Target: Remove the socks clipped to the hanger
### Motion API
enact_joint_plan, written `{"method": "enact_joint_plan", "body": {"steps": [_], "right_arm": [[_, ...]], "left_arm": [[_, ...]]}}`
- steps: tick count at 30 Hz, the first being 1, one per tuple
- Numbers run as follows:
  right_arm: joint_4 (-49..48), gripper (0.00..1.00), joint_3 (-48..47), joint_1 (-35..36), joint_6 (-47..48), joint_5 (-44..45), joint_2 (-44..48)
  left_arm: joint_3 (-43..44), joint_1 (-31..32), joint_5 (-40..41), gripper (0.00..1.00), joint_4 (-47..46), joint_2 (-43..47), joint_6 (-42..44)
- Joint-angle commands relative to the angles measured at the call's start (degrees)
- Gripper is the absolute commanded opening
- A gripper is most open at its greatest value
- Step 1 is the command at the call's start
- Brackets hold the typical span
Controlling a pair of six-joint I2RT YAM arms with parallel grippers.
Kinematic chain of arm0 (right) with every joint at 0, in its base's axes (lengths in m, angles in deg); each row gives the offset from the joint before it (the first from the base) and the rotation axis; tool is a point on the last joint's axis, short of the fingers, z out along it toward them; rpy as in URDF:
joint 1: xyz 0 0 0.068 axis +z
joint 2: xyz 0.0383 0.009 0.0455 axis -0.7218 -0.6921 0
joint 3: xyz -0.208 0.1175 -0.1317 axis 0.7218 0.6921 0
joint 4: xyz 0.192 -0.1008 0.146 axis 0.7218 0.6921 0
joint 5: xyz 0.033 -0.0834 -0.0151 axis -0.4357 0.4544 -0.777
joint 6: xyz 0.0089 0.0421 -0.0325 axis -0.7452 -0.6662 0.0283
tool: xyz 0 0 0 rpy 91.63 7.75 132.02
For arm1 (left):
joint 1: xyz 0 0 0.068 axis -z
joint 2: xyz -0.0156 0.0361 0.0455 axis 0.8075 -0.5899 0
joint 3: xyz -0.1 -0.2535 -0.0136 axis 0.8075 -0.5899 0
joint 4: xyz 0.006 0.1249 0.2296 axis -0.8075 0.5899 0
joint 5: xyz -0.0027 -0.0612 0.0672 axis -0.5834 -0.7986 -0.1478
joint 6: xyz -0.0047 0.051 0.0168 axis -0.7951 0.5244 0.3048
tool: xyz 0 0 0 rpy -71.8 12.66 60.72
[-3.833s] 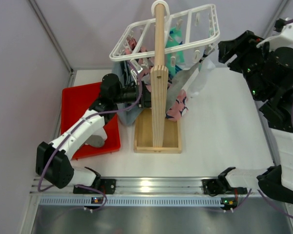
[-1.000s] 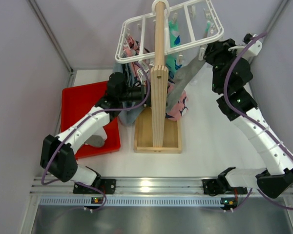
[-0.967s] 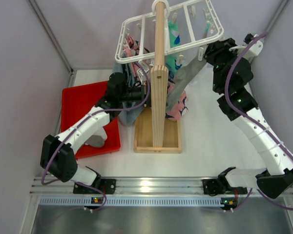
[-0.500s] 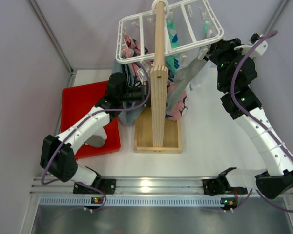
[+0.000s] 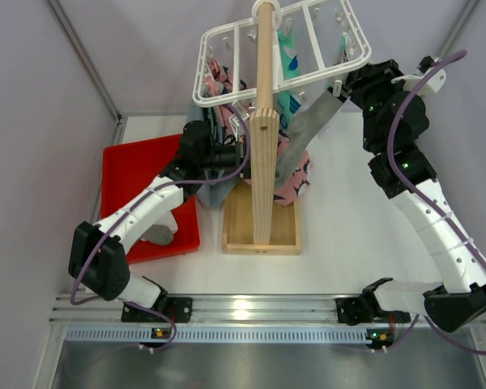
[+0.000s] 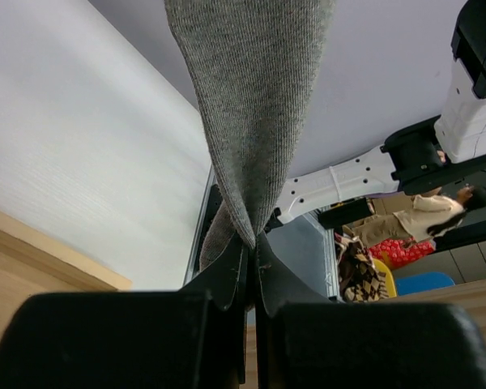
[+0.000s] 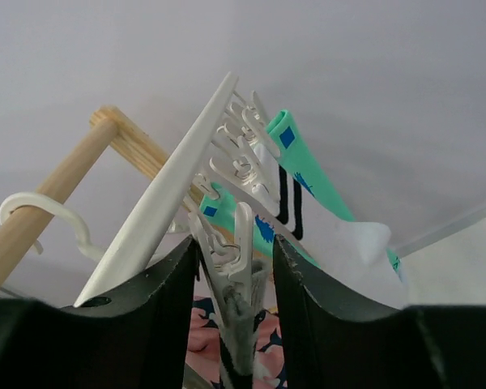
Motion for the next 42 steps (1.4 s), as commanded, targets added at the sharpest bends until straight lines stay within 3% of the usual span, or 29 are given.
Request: {"method": "enact_joint_plan", "body": {"steps": [1, 3, 8, 10, 11, 12, 21, 25, 28, 36, 38, 40, 42], "right_arm": [[2.36, 0.43, -1.87, -2.13, -1.19, -0.89, 0.76], [2.82, 0.48, -2.31, -2.40, -1.54, -1.15, 0.41], [2.64, 0.42, -2.93, -2.57, -1.81, -1.86, -0.12], [2.82, 0.30, -3.19, -2.66, -1.55, -1.94, -0.21], [2.64, 0.09, -3.01, -2.75, -1.55, -1.68, 0.05], [2.21, 0.00, -2.32, -2.66, -1.81, -1.59, 0.32], [-2.89, 0.00, 0.85, -4.85, -1.46, -8.44, 1.90], [-3.33, 0.35, 1.55, -7.93, -2.95, -14.93, 1.55], [-5.44, 0.43, 2.52, -9.95, -3.13, -18.54, 1.90], [-5.45, 0.47, 4.10, -12.07, -2.60, -23.22, 3.30], [-3.26, 0.65, 4.28, -12.15, -2.08, -22.78, 4.09], [3.56, 0.76, 3.58, -12.07, -1.81, -22.86, 5.32], [7.02, 0.78, 5.06, -11.98, -1.72, -23.83, 6.38]], "left_arm": [[0.65, -0.01, -1.59, 0.00, -3.12, -0.11, -0.42], [0.83, 0.08, -1.93, 0.00, -3.12, -0.02, -0.42], [0.56, -0.01, -2.11, 0.00, -3.12, -0.02, -0.51], [0.48, -0.01, -2.03, 0.00, -3.12, -0.10, -0.51], [0.39, -0.01, -2.11, 0.00, -3.12, -0.19, -0.51], [0.30, -0.01, -2.03, 0.00, -3.12, -0.19, -0.42], [0.30, -0.27, -2.82, 0.00, -3.12, -0.72, -0.86], [0.83, -0.27, -3.17, 0.00, -3.12, -0.54, -1.12], [1.00, -0.27, -3.43, 0.00, -3.12, -0.37, -1.21], [-0.40, -0.44, -2.82, 0.00, -3.20, -0.02, -1.39], [-3.11, -0.88, -2.82, 0.00, -3.12, 0.77, -0.86], [-5.49, -1.49, -1.85, 0.00, -3.20, 1.82, 0.71], [-9.43, -1.94, -0.98, 0.00, -3.12, 4.63, 2.38]]}}
